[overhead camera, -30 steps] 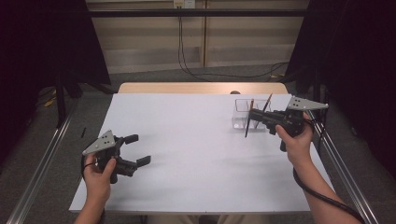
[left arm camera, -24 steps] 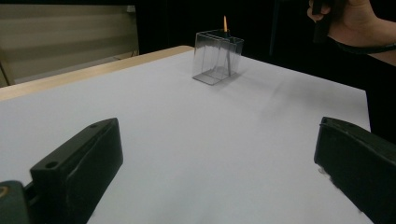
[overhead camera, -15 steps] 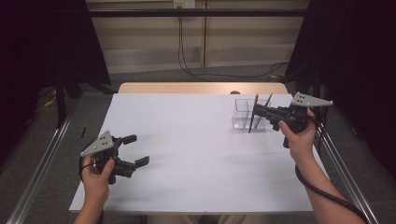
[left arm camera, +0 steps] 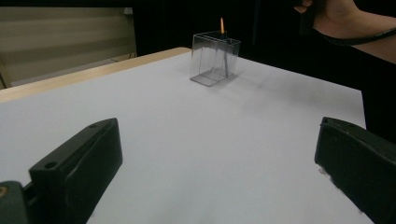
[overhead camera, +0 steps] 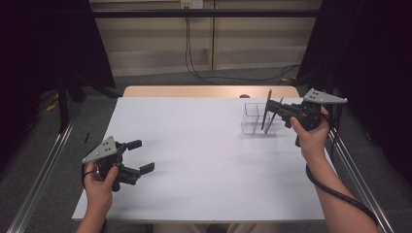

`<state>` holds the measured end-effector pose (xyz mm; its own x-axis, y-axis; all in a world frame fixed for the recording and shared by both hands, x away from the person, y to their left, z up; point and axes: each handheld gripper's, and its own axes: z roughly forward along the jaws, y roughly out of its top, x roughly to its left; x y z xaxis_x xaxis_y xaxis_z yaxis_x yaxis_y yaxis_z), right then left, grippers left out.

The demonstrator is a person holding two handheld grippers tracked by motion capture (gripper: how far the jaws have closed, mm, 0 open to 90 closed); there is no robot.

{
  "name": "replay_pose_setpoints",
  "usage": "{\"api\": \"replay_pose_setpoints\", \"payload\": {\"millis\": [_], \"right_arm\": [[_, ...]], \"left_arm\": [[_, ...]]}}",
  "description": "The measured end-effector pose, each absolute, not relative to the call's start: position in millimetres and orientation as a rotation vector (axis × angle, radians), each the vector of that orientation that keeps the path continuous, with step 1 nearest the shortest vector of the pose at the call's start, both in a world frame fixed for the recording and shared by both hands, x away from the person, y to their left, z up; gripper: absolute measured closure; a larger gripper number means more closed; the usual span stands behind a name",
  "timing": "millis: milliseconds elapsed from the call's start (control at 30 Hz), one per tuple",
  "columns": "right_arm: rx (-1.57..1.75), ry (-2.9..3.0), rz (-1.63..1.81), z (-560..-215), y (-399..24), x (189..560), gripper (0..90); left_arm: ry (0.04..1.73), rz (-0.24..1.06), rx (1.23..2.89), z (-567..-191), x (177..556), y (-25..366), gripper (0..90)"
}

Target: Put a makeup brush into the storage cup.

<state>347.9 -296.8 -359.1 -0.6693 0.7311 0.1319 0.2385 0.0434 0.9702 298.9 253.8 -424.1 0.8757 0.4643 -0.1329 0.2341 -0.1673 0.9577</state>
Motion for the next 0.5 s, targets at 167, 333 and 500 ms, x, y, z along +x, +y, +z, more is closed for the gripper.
{"api": "replay_pose_setpoints", "payload": {"millis": [167,333,500], "right_arm": [[0.989,1.911,1.649,-358,-299,352,83.3],[1.013,1.898,1.637,-359,-303,357,83.4],[1.027,1.877,1.633,-359,-305,361,83.3]], "left_arm": [[0.535,0.217,1.745,-424,299,254,0.8],[0.538,0.212,1.742,-424,298,255,0.8],[0.539,0.205,1.735,-425,299,255,0.8]]}}
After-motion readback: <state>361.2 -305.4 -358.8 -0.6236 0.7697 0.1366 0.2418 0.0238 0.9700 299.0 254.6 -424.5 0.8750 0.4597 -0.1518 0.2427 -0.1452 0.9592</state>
